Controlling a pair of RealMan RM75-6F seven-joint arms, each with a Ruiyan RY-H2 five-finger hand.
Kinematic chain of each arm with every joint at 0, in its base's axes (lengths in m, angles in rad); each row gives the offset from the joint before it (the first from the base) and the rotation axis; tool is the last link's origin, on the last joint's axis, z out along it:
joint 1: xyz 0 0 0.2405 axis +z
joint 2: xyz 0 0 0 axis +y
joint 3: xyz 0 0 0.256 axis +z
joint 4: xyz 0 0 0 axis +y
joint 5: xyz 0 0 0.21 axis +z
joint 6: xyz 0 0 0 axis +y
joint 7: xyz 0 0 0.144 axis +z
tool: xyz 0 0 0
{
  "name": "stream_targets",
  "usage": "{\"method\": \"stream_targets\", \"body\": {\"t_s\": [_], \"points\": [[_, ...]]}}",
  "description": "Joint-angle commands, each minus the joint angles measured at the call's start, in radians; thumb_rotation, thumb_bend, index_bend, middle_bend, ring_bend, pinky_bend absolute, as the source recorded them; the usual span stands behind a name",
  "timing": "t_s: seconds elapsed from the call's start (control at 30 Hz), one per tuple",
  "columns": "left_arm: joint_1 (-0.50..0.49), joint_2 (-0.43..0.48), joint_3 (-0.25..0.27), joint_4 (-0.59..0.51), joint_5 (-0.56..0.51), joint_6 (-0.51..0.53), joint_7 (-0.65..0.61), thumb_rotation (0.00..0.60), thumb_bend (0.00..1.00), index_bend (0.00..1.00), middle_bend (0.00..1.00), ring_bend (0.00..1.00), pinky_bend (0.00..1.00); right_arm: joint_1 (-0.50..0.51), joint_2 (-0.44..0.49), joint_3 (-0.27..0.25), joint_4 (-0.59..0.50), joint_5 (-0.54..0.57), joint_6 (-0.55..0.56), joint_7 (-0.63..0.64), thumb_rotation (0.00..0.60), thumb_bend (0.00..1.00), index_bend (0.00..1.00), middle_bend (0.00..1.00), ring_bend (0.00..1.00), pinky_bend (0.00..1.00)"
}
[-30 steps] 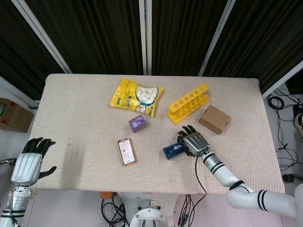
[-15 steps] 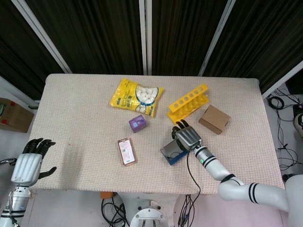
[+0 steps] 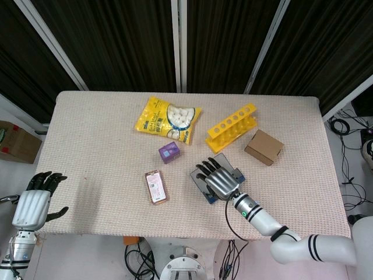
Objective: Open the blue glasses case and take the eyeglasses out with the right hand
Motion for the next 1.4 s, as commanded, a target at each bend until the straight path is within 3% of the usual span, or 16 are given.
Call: {"method": "stream_targets", "body": {"t_s": [0.03, 0.37, 0.77, 0.87, 1.0, 1.4], "points": [[0.002, -0.002, 0.003, 0.000, 0.007, 0.005, 0.001, 0.600, 0.08, 0.25, 0.20, 0.12, 0.14, -0.043, 0.031, -0.053, -0.026, -0.050, 0.036, 0.007, 0.600, 0.77, 0.34, 0.13, 0.03, 0.03], [0.013, -0.003, 0.009, 0.001, 0.017, 0.021, -0.001, 0.600, 0.08, 0.25, 0.20, 0.12, 0.14, -0.096, 0.058, -0.112, -0.012, -0.142, 0.068, 0.046, 0.600, 0.79, 0.36, 0.14, 0.03, 0.02], [0.005, -0.002, 0.006, -0.011, 0.020, 0.009, 0.015, 0.600, 0.08, 0.25, 0.20, 0.12, 0.14, -0.219, 0.222, -0.227, 0.004, -0.298, 0.211, 0.072, 0.600, 0.81, 0.43, 0.19, 0.03, 0.02], [0.000, -0.003, 0.003, -0.017, 0.020, 0.003, 0.024, 0.600, 0.08, 0.25, 0.20, 0.12, 0.14, -0.260, 0.239, -0.191, 0.023, -0.252, 0.263, 0.105, 0.600, 0.81, 0.43, 0.18, 0.03, 0.02], [-0.004, -0.003, 0.003, -0.024, 0.023, -0.002, 0.032, 0.600, 0.08, 0.25, 0.20, 0.12, 0.14, -0.293, 0.235, -0.122, 0.037, -0.162, 0.295, 0.144, 0.600, 0.81, 0.32, 0.16, 0.03, 0.02], [-0.004, 0.003, 0.003, -0.030, 0.017, -0.004, 0.036, 0.600, 0.08, 0.25, 0.20, 0.12, 0.14, -0.234, 0.125, -0.026, 0.101, 0.057, 0.118, 0.002, 0.600, 0.88, 0.27, 0.04, 0.00, 0.00]]}}
